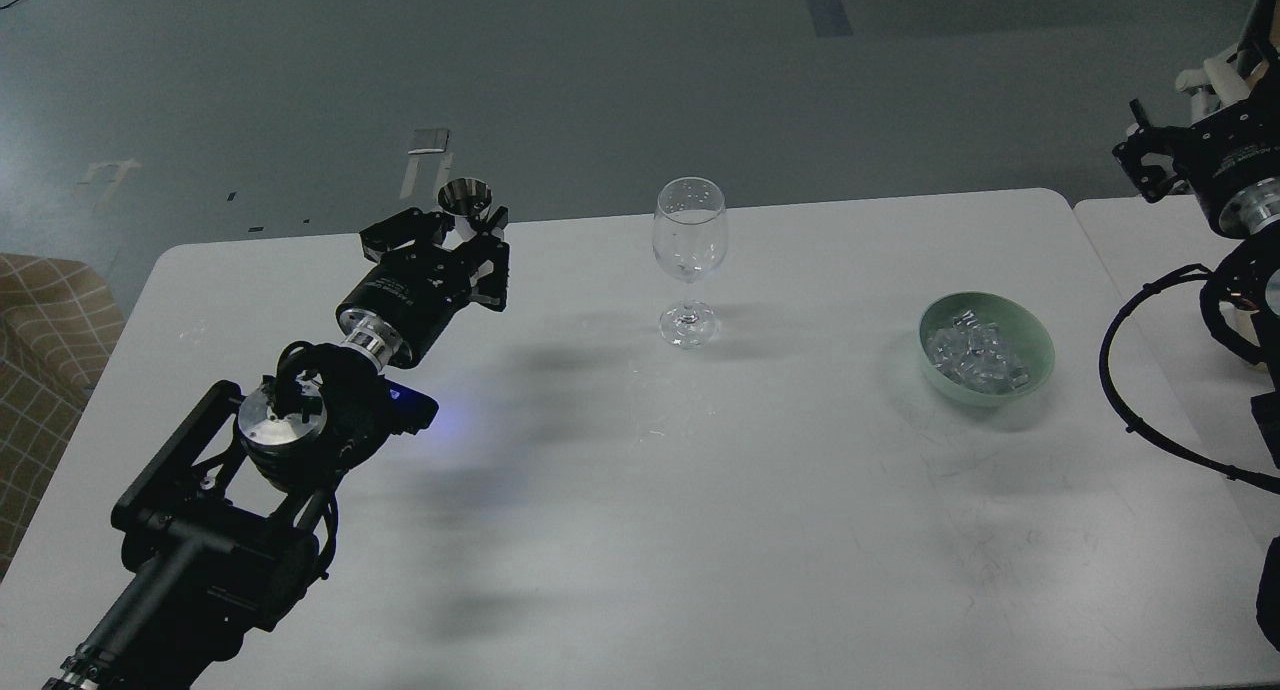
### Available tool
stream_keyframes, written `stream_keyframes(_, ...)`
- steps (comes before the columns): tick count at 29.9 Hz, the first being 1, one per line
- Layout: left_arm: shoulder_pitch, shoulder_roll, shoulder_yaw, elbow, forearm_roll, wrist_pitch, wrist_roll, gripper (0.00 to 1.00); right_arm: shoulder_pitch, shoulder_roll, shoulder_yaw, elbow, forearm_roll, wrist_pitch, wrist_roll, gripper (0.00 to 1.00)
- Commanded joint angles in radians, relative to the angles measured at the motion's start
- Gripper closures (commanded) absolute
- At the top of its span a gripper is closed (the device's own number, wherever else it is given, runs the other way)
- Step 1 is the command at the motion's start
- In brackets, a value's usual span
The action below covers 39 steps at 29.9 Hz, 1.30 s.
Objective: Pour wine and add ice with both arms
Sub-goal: 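Lift the jigger with the left gripper and carry it toward the wine glass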
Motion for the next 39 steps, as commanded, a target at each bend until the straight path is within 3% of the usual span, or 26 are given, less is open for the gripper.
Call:
stream_keyframes(1, -0.002, 0.004, 0.033, 0.0, 0.003, -0.003, 0.0, 0.62, -0.005, 0.0, 0.0, 0.001, 0.0, 0.0, 0.0, 0.0)
stream_keyframes(17, -0.036, 0.008, 0.099, -0.032, -0.006, 0.003, 0.0, 0.62, -0.041, -0.014, 0.0, -0.001, 0.0, 0.004, 0.002, 0.0)
stream_keyframes(39, -0.182, 0.001, 0.238, -0.003, -0.008, 0.011, 0.003, 0.61, -0.038, -0.017, 0.0, 0.001, 0.0, 0.004, 0.002, 0.0)
